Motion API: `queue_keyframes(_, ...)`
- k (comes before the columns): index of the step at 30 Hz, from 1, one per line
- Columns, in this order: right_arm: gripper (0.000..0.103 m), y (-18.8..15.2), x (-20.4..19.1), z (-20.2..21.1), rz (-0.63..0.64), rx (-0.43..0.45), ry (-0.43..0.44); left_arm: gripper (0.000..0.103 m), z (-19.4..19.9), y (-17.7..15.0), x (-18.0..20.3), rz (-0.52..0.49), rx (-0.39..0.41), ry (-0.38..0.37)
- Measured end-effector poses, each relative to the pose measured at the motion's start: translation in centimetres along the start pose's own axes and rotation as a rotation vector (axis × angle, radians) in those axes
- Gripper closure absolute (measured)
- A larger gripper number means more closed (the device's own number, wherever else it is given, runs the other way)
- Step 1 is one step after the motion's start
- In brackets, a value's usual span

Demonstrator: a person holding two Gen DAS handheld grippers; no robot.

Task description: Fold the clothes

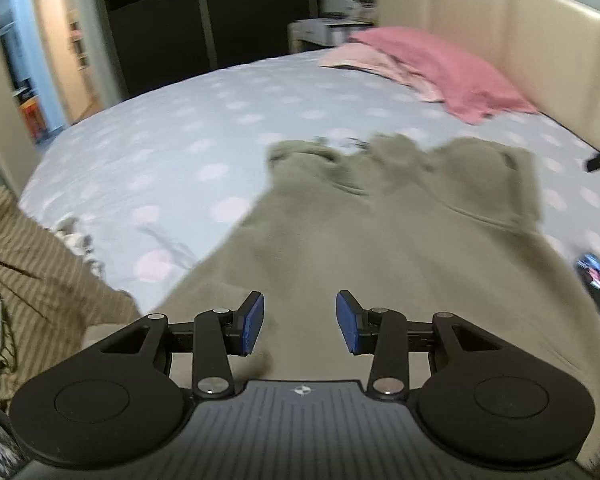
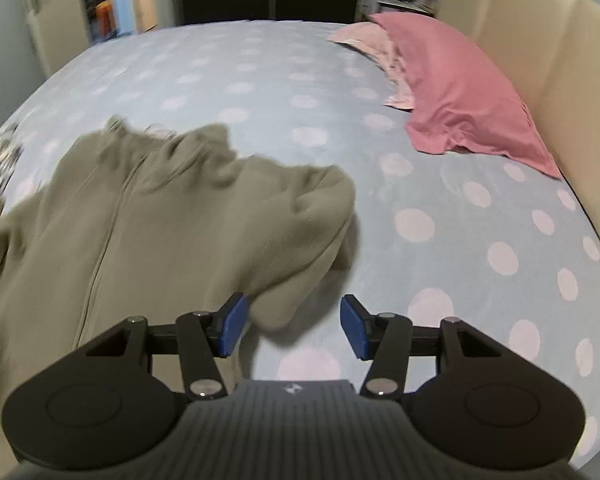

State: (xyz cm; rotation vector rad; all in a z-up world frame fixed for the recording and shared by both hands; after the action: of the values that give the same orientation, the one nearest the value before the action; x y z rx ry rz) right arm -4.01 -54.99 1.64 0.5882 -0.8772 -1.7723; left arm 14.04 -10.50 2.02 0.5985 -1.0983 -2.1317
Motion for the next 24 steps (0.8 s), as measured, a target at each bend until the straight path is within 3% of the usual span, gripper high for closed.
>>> queue_keyframes(8,0.042,3.9,3.7,-7.2,-0.220,0.044,-0.054,0.064,-5.8,-0.1,-7.7,0.173,-0.025,0.167)
queue_keyframes(14,0.037,6.2,4.7,-14.6,-0.246,0.020,-0.070,0.064,-9.5,-2.0,-9.7,0.202,-0.090,0.166)
queue_keyframes(21,0.038,5.0,4.5,-23.7,-0.239,-0.063,-0.098,0.064,-10.8,-3.2,-9.2,0.168,-0.145,0.143)
queue_keyframes(24,0.045,4.4,4.5,-25.8,-0.199,-0.092,-0.123,0.064,-10.8,-3.5,-9.5,0.157,-0.152,0.149)
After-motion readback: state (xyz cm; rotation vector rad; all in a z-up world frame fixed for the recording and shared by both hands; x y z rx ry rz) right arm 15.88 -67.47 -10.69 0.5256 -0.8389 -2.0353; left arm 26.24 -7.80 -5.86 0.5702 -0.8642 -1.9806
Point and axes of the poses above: each gripper's, at about its wrist camera, not at the fingertips, and z roughly against the way its jaws point, x to its right, y to its top, the point moved 3 cm from there along -z, roughly the way its jaws point, and after that the axes turned 14 degrees about x, right-handed, at the moved point
